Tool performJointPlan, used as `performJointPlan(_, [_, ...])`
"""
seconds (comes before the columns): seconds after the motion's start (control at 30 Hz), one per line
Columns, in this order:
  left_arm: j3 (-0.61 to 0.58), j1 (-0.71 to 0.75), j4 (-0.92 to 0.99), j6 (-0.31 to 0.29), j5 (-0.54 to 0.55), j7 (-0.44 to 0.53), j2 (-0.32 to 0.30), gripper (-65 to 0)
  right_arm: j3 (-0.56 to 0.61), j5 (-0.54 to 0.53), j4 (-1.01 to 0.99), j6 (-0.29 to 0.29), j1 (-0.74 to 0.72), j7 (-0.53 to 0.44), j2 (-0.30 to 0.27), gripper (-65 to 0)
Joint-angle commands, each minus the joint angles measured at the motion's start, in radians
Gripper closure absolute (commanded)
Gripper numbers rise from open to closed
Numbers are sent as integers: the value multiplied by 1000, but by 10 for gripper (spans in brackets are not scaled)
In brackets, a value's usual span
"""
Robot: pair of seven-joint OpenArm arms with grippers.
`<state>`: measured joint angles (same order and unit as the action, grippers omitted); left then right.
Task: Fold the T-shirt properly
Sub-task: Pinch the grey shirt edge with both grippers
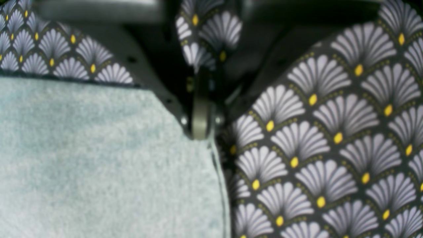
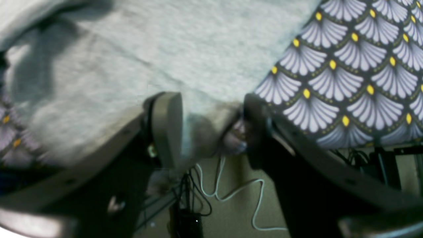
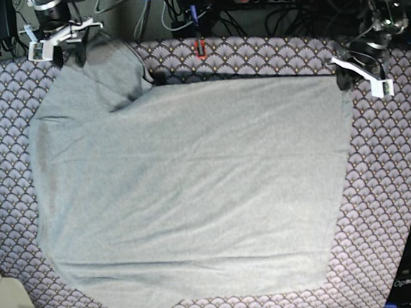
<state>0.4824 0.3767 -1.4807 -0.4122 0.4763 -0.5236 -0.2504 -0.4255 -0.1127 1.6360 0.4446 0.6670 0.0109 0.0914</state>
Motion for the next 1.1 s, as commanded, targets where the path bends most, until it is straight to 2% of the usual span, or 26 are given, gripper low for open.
performJointPlan(0.0, [5, 2, -15, 0, 5, 10, -13, 0, -13, -12, 4, 1, -2, -27, -5, -311])
performJointPlan(0.37, [5, 2, -13, 0, 5, 10, -13, 0, -25, -12, -27, 1, -17, -24, 1, -310])
performJointPlan(0.57, [5, 2, -13, 0, 5, 10, -13, 0, -23, -14, -46, 1, -17, 11, 18, -307])
performJointPlan(0.77, [5, 14, -21, 0, 5, 10, -13, 0, 15, -14, -49, 1, -14, 11, 21, -297])
performJointPlan(0.87, [5, 15, -21, 0, 5, 10, -13, 0, 38, -14, -49, 1, -14, 11, 21, -228])
performJointPlan(1.0, [6, 15, -21, 0, 5, 10, -13, 0, 61, -14, -46, 1, -17, 11, 18, -51])
performJointPlan(1.07, [6, 17, -21, 0, 5, 10, -13, 0, 61, -14, -41, 1, -17, 11, 18, 0])
